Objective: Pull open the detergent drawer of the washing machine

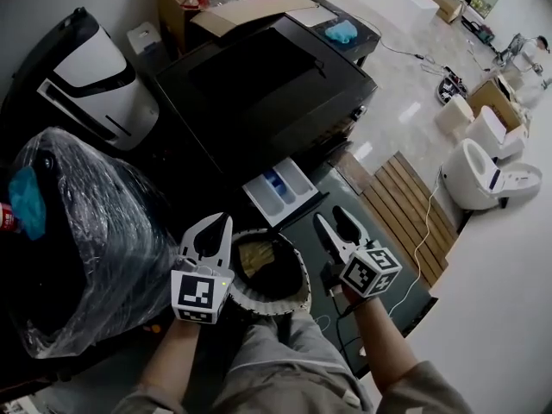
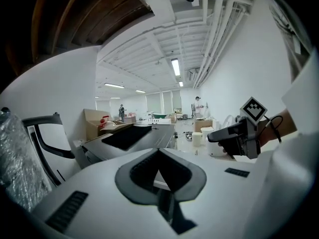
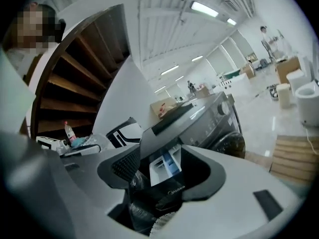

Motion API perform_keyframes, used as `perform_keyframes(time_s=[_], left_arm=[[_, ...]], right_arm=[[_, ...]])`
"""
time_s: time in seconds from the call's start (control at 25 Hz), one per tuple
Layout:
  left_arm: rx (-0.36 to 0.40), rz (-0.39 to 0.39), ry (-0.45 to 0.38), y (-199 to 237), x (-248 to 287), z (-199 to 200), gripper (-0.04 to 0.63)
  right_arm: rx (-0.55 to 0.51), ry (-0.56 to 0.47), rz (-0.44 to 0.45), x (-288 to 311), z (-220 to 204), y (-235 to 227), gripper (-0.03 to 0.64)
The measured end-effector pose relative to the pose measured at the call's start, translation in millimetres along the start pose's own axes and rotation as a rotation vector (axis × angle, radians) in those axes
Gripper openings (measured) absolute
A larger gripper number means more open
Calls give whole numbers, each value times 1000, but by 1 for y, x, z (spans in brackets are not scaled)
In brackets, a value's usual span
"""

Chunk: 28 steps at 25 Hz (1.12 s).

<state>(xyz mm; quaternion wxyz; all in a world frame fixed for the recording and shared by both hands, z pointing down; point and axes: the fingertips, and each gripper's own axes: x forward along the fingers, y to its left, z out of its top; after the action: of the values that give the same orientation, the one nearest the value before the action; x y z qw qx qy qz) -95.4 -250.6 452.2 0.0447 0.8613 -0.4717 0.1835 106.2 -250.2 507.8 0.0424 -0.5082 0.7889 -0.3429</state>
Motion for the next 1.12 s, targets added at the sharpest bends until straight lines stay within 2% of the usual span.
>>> perform_keyframes(time_s=[0.16, 0.24, 0.36, 0.44, 0.6, 0.76, 0.88, 1.0, 1.12], left_arm=[[5, -7, -30, -5, -12, 26, 17], [16, -6, -47, -7, -20, 39, 17], [33, 3, -75, -8, -33, 59, 17], [47, 10, -98, -9, -43, 75, 17], [84, 28, -133, -10, -63, 104, 17], [164, 36, -187, -22, -83, 128, 17], [138, -2, -257, -38, -98, 154, 17], [119, -15, -277, -43, -110, 168, 17], [127, -11, -299, -48, -125, 183, 17]], right_arm=[[-171, -44, 11, -20, 35, 33, 200], [-245, -81, 20, -31, 53, 52, 195], [-356, -122, 26, -49, 77, 78, 151], [-409, -146, 60, -60, 92, 99, 143], [-460, -203, 127, -84, 119, 138, 118], [-500, -263, 148, -111, 144, 171, 101], [-546, -304, 158, -129, 157, 192, 73], [-624, -332, 181, -142, 164, 210, 55], [-655, -352, 204, -156, 171, 226, 51]])
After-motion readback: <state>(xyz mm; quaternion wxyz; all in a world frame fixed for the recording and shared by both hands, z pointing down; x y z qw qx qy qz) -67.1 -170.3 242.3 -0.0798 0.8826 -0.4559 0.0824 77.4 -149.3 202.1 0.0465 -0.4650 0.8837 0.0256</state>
